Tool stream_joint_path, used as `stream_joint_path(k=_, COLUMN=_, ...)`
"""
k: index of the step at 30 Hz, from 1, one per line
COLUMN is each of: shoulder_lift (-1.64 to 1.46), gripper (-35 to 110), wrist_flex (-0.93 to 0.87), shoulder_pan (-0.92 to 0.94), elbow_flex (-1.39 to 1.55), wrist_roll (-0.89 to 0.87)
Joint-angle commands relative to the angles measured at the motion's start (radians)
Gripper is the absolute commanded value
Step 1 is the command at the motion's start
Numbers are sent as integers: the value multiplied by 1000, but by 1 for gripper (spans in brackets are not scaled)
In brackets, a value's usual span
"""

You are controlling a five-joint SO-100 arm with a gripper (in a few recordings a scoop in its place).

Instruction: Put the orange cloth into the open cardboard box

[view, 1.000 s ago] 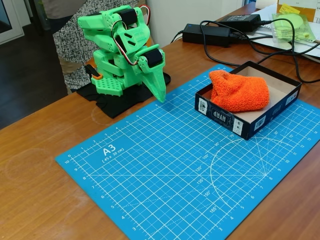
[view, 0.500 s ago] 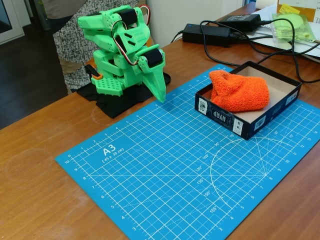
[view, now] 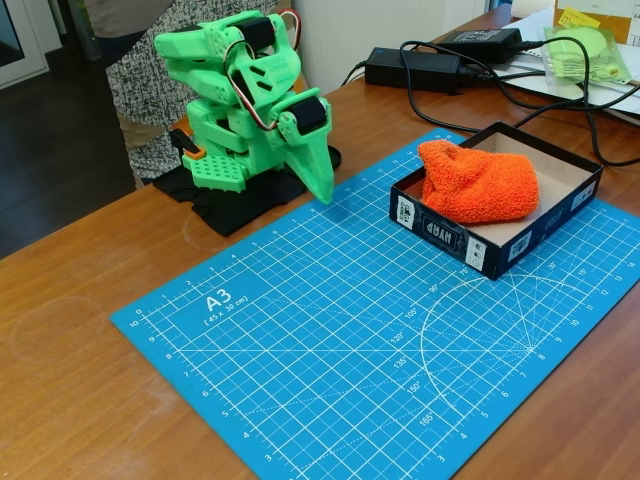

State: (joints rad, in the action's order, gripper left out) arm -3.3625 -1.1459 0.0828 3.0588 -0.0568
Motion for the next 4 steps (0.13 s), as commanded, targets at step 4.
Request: stream_joint_path(k=4, shoulder_lift=-14, gripper=0, wrist_flex=3, shoulder_pan=17, elbow_flex=8, wrist_roll=0)
